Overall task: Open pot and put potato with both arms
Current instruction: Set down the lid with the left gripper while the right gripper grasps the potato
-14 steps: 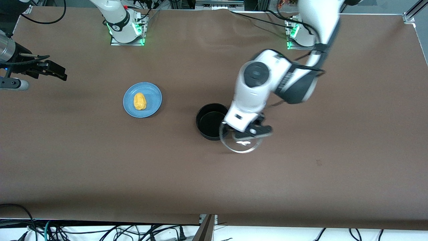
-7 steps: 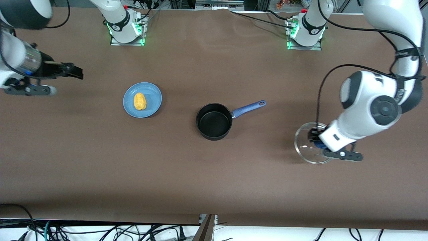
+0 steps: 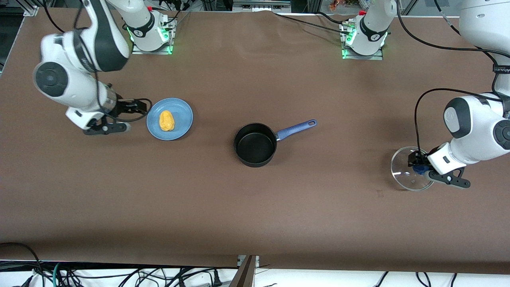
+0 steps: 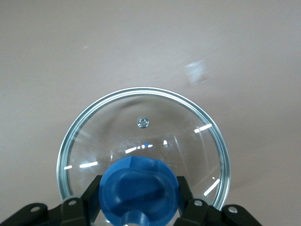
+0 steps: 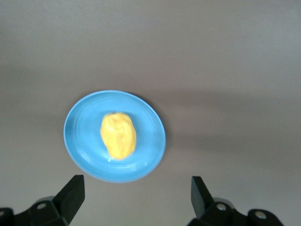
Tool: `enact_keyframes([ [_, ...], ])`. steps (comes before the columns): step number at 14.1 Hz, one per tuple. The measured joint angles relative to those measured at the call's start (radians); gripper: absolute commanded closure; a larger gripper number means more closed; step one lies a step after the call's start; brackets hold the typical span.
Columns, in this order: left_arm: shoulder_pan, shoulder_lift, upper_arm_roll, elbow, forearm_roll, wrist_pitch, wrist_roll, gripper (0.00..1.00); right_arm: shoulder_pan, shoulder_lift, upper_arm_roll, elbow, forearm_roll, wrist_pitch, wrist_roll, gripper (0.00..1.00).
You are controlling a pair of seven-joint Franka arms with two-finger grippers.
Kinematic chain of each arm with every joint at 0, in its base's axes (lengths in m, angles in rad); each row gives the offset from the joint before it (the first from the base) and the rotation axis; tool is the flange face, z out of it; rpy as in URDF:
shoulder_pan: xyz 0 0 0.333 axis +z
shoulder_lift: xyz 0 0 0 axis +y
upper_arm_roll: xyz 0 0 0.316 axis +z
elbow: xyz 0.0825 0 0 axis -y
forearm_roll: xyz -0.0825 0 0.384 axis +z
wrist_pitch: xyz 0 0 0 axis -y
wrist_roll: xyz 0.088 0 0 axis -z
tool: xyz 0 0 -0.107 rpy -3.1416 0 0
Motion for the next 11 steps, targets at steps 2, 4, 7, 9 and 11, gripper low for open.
enact_keyframes([
  [2, 0.029, 0.016, 0.006, -0.052, -0.018, 0.068, 0.063, 0.47, 0.001, 0.014, 0.015, -0.093, 0.000, 0.122, 0.012, 0.00],
  [4, 0.047, 0.045, 0.007, -0.066, -0.047, 0.090, 0.098, 0.42, 0.007, 0.032, 0.035, -0.157, 0.001, 0.220, 0.034, 0.00],
  [7, 0.059, 0.083, 0.007, -0.068, -0.072, 0.123, 0.102, 0.09, 0.027, 0.082, 0.055, -0.216, 0.001, 0.358, 0.069, 0.00],
  [9, 0.060, 0.086, 0.007, -0.067, -0.101, 0.123, 0.102, 0.00, 0.032, 0.123, 0.055, -0.225, 0.001, 0.396, 0.071, 0.00],
  [11, 0.058, 0.073, 0.005, -0.037, -0.114, 0.069, 0.097, 0.00, 0.032, 0.153, 0.055, -0.227, 0.001, 0.408, 0.071, 0.00],
])
